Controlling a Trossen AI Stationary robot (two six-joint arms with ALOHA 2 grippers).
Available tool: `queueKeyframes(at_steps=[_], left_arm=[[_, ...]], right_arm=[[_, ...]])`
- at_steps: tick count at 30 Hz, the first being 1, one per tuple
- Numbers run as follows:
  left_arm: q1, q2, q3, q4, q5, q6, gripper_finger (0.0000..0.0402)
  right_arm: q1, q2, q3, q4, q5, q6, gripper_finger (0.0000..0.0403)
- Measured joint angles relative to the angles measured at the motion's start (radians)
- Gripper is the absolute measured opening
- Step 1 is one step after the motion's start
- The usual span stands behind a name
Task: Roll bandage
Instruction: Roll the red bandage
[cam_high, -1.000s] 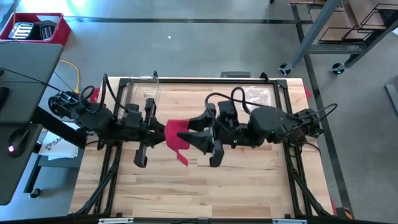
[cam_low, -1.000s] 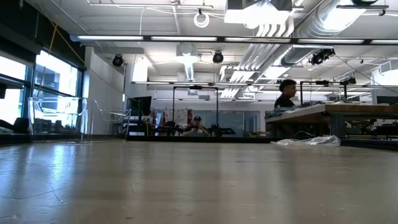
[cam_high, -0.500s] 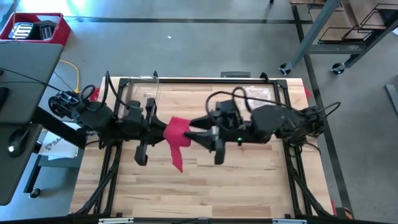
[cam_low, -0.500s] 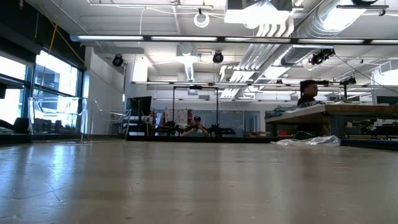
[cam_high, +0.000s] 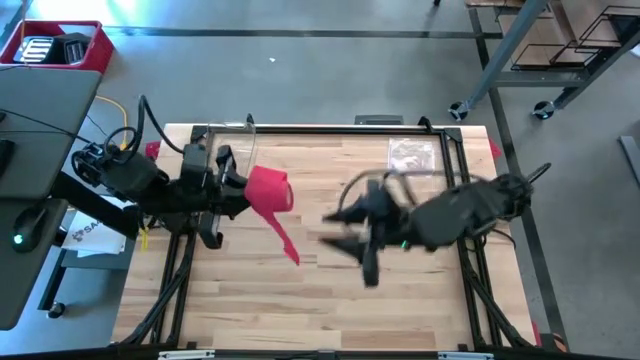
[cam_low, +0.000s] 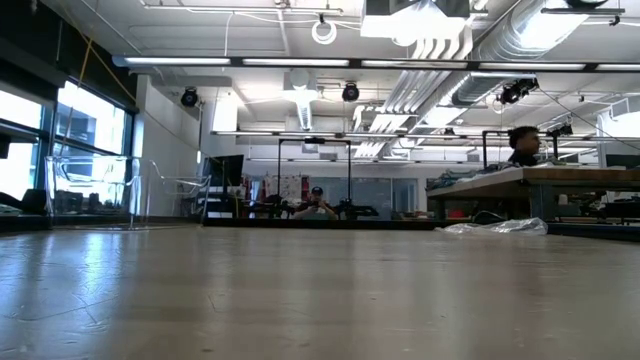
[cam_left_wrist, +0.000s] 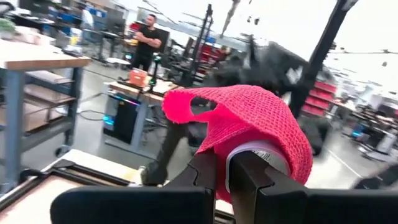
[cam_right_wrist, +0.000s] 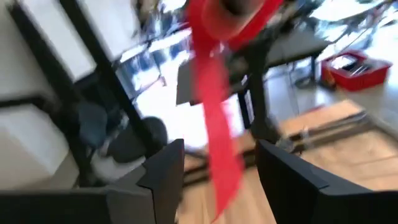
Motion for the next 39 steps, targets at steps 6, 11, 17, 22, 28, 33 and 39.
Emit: queueKeyframes(at_steps=[6, 11, 17, 22, 28, 33, 39], left_arm=[[0.008, 0.0, 0.0, -0.002, -0.043, 0.026, 0.0014], [0.021, 0.0, 0.0, -0.003, -0.043, 0.027, 0.0014], [0.036, 0.0, 0.0, -0.006, -0.046, 0.075, 0.0014], [0.051, 0.0, 0.0, -0.038, -0.095, 0.153, 0.0014], [0.074, 0.0, 0.0, -0.212, -0.117, 0.178, 0.0014], [0.073, 0.004, -0.001, -0.318, -0.02, 0.157, 0.0014], [0.072, 0.049, -0.001, -0.329, 0.202, 0.14, 0.0014]], right_arm=[[-0.022, 0.125, -0.003, 0.018, 0.058, -0.001, 0.019], [-0.059, 0.173, -0.003, 0.063, 0.077, 0.039, 0.019], [-0.097, 0.184, -0.002, 0.157, 0.0, 0.044, 0.0155], [-0.089, 0.183, -0.002, 0.39, -0.147, -0.067, 0.0043], [-0.052, 0.119, -0.001, 0.693, -0.172, -0.233, 0.0007], [-0.012, 0.038, 0.001, 0.871, -0.092, -0.471, 0.0002], [-0.012, -0.051, 0.001, 0.902, -0.021, -0.649, 0.0001]])
